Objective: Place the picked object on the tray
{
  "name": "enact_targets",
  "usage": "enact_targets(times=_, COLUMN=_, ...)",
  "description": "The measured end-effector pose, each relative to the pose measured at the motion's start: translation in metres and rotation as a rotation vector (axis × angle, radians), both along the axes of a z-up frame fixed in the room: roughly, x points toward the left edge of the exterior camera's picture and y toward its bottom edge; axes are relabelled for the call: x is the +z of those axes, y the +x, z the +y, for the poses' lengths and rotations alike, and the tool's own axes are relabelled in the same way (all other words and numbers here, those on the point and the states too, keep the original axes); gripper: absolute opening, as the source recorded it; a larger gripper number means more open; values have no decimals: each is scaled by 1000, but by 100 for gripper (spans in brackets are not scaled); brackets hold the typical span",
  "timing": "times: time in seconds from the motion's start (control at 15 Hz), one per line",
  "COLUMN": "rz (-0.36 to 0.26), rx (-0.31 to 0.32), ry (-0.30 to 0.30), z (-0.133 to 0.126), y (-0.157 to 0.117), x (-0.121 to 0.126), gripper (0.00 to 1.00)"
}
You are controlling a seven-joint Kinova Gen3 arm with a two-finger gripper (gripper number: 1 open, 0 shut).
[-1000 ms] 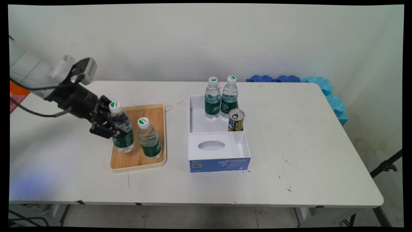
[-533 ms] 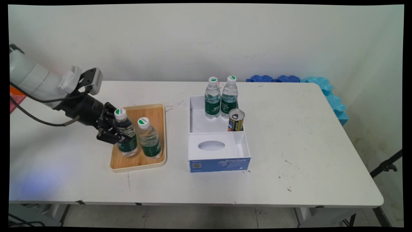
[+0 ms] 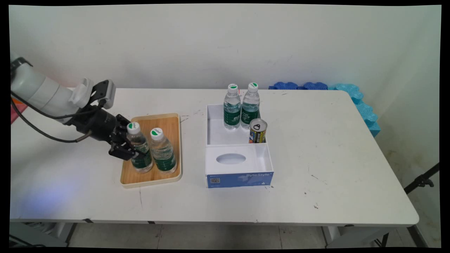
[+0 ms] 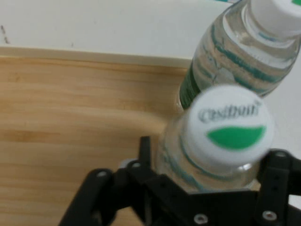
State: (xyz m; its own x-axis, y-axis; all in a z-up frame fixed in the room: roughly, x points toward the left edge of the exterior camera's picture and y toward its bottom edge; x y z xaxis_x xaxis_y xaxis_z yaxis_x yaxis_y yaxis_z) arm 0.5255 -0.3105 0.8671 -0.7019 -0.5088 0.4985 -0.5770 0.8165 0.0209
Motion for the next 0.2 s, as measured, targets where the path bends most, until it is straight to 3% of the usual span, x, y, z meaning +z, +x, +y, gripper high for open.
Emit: enact_targets(times=0.2, rz=4, rx=6, ry=0, z=0, y=-1, x=-4, gripper=100)
